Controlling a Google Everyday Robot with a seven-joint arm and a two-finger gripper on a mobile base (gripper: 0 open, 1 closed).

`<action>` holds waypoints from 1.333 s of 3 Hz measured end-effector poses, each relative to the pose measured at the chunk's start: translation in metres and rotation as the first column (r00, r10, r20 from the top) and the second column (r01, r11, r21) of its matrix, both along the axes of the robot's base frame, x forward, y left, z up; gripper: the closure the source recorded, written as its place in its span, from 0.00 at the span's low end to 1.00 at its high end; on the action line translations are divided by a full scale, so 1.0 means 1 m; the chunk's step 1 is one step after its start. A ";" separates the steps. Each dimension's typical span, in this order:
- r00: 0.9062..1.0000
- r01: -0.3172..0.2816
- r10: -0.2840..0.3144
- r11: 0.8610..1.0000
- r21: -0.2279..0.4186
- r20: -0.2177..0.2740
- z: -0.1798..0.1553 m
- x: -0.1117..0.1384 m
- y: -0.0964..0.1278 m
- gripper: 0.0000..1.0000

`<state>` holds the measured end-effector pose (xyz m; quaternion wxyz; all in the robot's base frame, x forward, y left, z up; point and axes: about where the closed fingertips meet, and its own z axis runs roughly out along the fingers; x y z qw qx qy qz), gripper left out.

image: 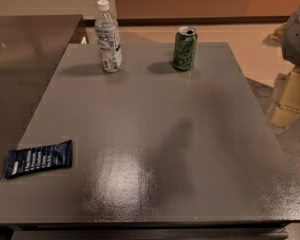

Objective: Knock blue plastic bottle over

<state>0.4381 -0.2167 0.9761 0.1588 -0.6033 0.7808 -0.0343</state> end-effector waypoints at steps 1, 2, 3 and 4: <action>1.000 0.000 0.000 1.000 0.000 0.000 0.000 0.000 0.000 0.00; 1.000 0.005 -0.006 1.000 0.016 0.024 0.004 0.008 0.008 0.00; 0.996 0.019 -0.026 0.997 0.074 0.085 0.016 0.034 0.033 0.00; 0.989 0.033 -0.054 0.988 0.152 0.140 0.026 0.073 0.066 0.00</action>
Offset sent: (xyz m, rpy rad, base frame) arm 0.0184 0.0169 0.0036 0.0379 -0.0348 -0.0116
